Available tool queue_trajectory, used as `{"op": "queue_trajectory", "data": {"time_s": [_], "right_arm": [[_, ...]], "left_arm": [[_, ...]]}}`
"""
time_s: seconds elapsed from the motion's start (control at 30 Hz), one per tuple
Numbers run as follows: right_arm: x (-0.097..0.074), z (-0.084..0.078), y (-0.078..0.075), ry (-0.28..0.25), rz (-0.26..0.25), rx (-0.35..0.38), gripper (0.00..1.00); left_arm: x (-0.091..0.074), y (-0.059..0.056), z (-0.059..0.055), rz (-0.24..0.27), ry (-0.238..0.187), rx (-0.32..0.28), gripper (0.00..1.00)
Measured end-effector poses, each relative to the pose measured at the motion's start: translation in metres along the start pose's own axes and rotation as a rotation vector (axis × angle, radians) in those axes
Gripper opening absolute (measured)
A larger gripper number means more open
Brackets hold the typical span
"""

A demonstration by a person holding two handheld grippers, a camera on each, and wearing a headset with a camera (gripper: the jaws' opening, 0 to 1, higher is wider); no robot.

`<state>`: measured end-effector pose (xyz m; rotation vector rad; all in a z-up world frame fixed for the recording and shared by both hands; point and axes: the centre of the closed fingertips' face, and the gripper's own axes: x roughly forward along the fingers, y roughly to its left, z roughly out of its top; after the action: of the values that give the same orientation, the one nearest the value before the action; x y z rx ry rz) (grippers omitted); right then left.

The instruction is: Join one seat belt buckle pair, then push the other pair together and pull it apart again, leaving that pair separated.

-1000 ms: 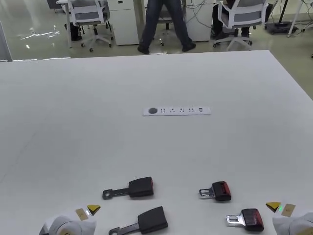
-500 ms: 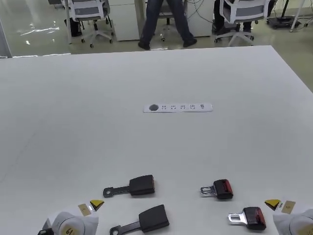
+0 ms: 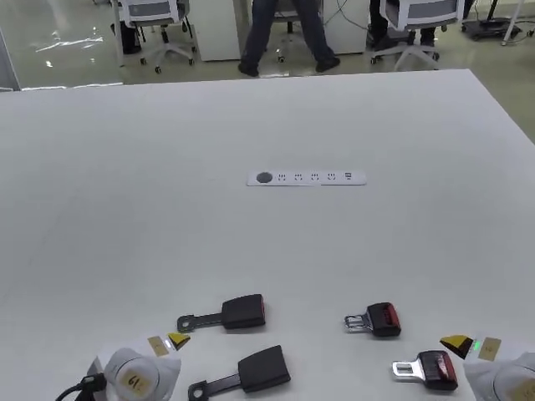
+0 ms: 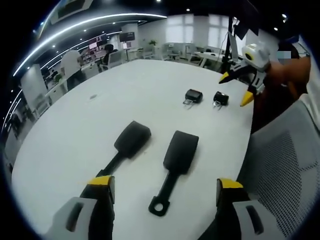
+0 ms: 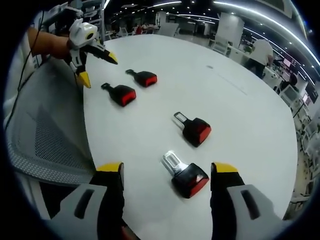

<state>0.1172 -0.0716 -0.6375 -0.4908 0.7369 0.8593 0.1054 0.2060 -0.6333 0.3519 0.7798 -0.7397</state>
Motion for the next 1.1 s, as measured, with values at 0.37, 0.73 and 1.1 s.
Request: {"op": "queue_trajectory", "data": {"time_s": [0.37,0.73,1.1], "right_arm": [[0.009,-0.005,-0.009,0.039,0.052,-0.063,0.59],[0.019,-0.022,-0.026,0.123,0.117,-0.186,0.45],[0.028,-0.036,-0.029,0.181,0.227,-0.279,0.39]], "left_arm": [[0.023,-0.003,0.017,-0.080,0.000,0.059,0.56],[0.043,-0.016,0.018,-0.169,0.085,0.177,0.46],[0.059,-0.025,0.019,-0.226,0.129,0.261,0.36]]}}
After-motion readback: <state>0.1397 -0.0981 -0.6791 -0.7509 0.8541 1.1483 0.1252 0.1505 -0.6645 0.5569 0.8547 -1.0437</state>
